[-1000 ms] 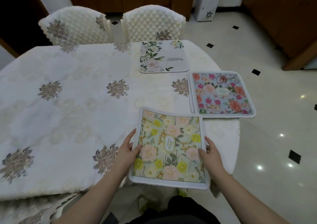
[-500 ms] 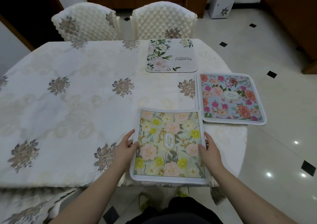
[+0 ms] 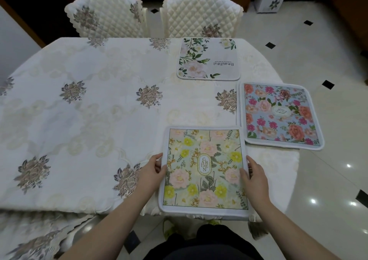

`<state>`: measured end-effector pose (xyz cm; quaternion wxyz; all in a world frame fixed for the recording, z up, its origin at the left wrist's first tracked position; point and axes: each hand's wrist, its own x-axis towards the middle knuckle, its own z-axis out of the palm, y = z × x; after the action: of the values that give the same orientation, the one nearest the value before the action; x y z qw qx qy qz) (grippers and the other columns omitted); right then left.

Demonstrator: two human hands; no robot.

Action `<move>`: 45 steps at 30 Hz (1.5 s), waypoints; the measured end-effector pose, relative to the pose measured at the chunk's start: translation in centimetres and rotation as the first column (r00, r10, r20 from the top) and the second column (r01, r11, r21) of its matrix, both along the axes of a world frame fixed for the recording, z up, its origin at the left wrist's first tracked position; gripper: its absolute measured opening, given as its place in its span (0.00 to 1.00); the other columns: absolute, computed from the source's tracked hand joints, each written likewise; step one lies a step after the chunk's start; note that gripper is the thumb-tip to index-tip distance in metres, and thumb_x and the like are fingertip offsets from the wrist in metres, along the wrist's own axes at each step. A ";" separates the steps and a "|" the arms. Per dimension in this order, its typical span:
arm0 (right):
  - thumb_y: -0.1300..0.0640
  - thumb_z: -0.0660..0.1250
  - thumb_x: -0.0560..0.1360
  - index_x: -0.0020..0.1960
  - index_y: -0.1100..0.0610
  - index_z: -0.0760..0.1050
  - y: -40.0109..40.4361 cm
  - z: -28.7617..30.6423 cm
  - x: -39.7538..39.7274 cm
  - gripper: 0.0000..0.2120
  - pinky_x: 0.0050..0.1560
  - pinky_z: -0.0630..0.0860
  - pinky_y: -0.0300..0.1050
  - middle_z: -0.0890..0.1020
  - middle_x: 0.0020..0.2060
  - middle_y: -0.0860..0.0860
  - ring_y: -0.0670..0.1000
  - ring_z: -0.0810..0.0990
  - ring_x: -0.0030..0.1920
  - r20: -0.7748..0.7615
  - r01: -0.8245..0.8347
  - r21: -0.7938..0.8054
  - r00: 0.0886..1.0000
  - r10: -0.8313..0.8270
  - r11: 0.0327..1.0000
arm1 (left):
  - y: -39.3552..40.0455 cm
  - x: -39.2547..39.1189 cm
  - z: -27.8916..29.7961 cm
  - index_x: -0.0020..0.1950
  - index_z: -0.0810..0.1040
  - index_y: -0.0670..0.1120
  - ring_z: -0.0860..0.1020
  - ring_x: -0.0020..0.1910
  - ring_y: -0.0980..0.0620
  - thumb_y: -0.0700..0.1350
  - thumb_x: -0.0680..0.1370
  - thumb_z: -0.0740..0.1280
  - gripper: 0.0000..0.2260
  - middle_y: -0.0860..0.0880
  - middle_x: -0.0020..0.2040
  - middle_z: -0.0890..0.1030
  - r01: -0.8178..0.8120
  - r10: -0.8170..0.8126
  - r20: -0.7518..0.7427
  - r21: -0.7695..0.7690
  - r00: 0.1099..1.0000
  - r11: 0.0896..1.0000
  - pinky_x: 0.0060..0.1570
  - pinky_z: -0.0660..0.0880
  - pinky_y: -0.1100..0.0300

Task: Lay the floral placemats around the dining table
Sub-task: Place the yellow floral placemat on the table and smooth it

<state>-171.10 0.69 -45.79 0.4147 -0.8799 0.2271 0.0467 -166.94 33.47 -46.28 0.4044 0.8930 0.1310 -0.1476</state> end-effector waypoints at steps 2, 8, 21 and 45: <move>0.57 0.63 0.81 0.76 0.56 0.64 0.1 -0.1 -0.1 0.24 0.65 0.69 0.50 0.73 0.66 0.55 0.54 0.71 0.66 -0.010 -0.009 -0.013 1.000 0.009 1.000 | 0.0 0.2 -0.2 0.71 0.71 0.53 0.78 0.41 0.59 0.48 0.80 0.67 0.20 0.53 0.42 0.81 0.016 -0.016 0.008 0.017 1.000 1.000 0.36 0.69 0.66; 0.58 0.64 0.80 0.74 0.56 0.67 -0.2 -0.6 -0.1 0.22 0.59 0.72 0.51 0.74 0.58 0.54 0.57 0.74 0.60 0.000 -0.023 -0.071 1.000 0.023 0.997 | -0.1 0.9 -0.4 0.68 0.73 0.52 0.77 0.38 0.58 0.49 0.79 0.67 0.18 0.55 0.38 0.78 0.025 -0.028 0.042 0.069 0.999 0.997 0.37 0.73 0.58; 0.51 0.51 0.82 0.77 0.57 0.62 7.2 -0.6 7.0 0.24 0.76 0.54 0.49 0.66 0.75 0.53 0.52 0.60 0.75 0.129 -0.290 -0.319 0.930 0.344 0.902 | -6.0 6.2 -1.2 0.71 0.72 0.44 0.67 0.73 0.46 0.45 0.80 0.59 0.19 0.45 0.72 0.72 0.268 -0.387 0.374 0.332 0.842 0.904 0.72 0.63 0.48; 0.44 0.42 0.83 0.80 0.52 0.41 3.5 -3.5 10.6 0.29 0.77 0.37 0.46 0.43 0.79 0.48 0.45 0.40 0.78 -0.197 -0.515 -0.546 0.845 0.496 0.661 | -6.4 8.1 -4.0 0.81 0.42 0.52 0.41 0.80 0.56 0.59 0.82 0.49 0.31 0.53 0.81 0.42 0.452 -0.596 0.086 0.568 0.798 0.687 0.77 0.40 0.53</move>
<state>-160.50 4.23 -49.26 0.0935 -0.9902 -0.0167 0.1020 -158.84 27.07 -50.32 0.1008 0.9784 -0.1524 -0.0965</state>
